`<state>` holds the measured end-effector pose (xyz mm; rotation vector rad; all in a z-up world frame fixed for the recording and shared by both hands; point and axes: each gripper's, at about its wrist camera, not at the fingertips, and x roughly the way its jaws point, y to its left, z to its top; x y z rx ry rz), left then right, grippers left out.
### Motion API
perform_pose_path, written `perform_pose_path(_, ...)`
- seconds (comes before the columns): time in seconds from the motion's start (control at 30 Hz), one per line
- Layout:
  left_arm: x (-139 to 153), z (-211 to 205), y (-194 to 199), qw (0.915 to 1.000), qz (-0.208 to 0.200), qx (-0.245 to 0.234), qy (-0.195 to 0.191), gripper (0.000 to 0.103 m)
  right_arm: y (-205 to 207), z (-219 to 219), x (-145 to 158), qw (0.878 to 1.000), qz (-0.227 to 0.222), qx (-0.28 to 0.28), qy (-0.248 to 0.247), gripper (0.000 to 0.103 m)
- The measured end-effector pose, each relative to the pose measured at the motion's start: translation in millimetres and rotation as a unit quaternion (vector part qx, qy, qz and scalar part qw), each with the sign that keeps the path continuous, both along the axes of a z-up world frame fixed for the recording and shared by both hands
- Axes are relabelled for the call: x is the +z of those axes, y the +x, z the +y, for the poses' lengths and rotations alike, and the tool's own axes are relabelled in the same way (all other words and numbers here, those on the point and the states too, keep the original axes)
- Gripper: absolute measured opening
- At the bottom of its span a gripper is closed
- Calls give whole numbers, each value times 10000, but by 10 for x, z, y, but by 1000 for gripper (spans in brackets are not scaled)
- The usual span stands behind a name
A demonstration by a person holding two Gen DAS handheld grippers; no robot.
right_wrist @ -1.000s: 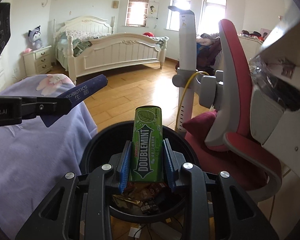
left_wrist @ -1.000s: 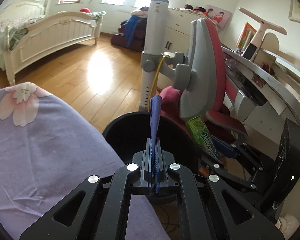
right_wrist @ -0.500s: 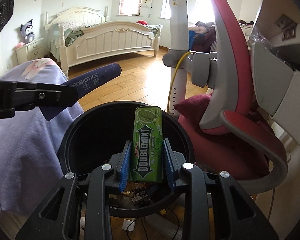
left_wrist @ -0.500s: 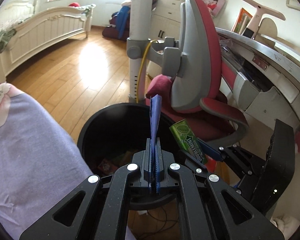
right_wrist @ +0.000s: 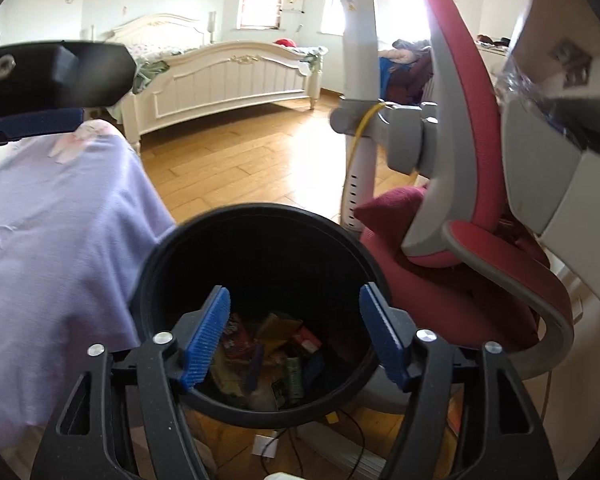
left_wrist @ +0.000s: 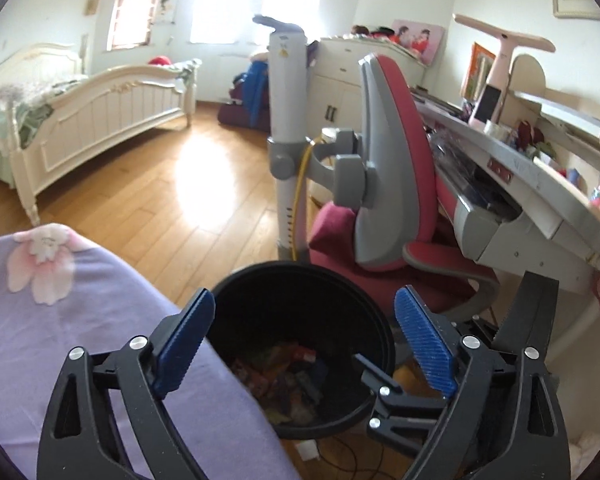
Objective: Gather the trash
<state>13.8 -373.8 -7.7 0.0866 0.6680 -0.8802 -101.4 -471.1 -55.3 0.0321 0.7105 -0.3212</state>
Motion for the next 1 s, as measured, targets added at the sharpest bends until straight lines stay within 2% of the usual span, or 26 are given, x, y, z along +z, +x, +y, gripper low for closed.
perform_pose_path(0.1, 136, 271, -28, 9991, -237, 356, -55, 98, 37, 121, 140, 9996, -168, 152, 155, 79)
perform_pose_path(0.3, 311, 1164, -2, 9886, -582, 1380, -146, 98, 273, 599, 507, 9951, -477, 783, 371, 86)
perform_pose_path(0.33, 323, 1354, 20, 9838, -708, 1645, -117, 98, 335, 718, 569, 9932, -529, 953, 415, 90)
perform_pose_path(0.4, 321, 1689, 63, 9728, -872, 2145, -22, 98, 458, 963, 685, 9884, -653, 1270, 515, 92)
perform_pose_path(0.53, 276, 2461, 163, 9443, -905, 3162, 140, 98, 681, 1455, 855, 9758, -889, 1880, 682, 98)
perform_pose_path(0.7, 207, 3260, 138, 9010, -1035, 4198, 359, 98, 868, 2063, 934, 9580, -1257, 2516, 556, 98)
perform_pose_path(0.83, 198, 3602, 100, 8837, -1016, 4560, 276, 98, 925, 2329, 941, 9445, -1567, 2834, 546, 98)
perform_pose_path(0.9, 187, 3664, 108, 8770, -1017, 4684, 324, 98, 931, 2402, 933, 9418, -1695, 2861, 497, 98)
perform_pose_path(1.0, 161, 3637, 107, 8749, -1038, 4719, 330, 98, 948, 2402, 909, 9413, -1780, 2815, 546, 98)
